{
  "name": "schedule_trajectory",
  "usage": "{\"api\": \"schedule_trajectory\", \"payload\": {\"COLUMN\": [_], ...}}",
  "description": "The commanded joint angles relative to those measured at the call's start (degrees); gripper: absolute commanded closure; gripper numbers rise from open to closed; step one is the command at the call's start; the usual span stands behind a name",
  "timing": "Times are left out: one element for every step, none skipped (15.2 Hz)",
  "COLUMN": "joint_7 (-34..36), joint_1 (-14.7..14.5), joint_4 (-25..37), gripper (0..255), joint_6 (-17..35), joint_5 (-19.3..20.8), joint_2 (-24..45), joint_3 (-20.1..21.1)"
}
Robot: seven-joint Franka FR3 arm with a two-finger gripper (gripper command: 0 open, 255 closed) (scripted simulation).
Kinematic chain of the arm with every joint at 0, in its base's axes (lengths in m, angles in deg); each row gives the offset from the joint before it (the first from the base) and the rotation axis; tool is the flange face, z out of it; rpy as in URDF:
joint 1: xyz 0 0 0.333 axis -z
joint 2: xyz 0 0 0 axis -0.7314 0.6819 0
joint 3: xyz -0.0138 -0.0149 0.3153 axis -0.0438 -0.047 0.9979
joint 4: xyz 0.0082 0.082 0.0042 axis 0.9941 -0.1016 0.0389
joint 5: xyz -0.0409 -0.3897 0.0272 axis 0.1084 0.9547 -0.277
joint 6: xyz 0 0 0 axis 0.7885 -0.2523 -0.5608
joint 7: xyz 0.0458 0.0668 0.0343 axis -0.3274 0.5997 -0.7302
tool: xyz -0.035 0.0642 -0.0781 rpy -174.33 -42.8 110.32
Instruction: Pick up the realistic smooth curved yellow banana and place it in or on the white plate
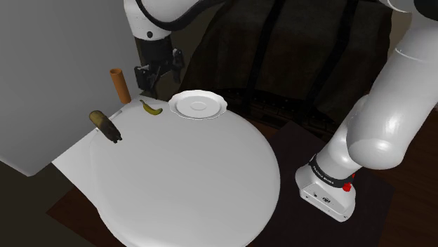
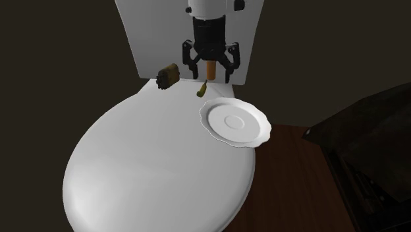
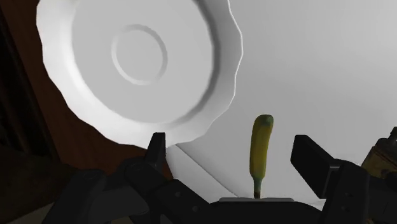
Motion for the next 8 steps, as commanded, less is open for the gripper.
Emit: {"api": "schedule_trajectory", "payload": {"joint_7": [1.9,2.7,3.5,3.9,3.9,4.0,4.0,4.1], "joint_1": [-1.5,-2.4,-3.4,-3.9,-3.9,-3.9,-3.8,-3.8], "joint_4": [4.6,6.9,9.4,10.7,10.1,9.4,8.8,8.2], "gripper": [0,0,0,0,0,0,0,0], "joint_6": [-0.6,-1.0,-1.5,-1.8,-1.1,-0.3,0.4,1.1], "joint_5": [1.8,2.7,3.6,4.0,4.1,4.2,4.2,4.3], "joint_2": [4.7,7.0,9.3,10.5,10.6,10.7,10.8,10.9], "joint_3": [0.6,0.8,0.9,0.9,0.9,0.8,0.8,0.7]}}
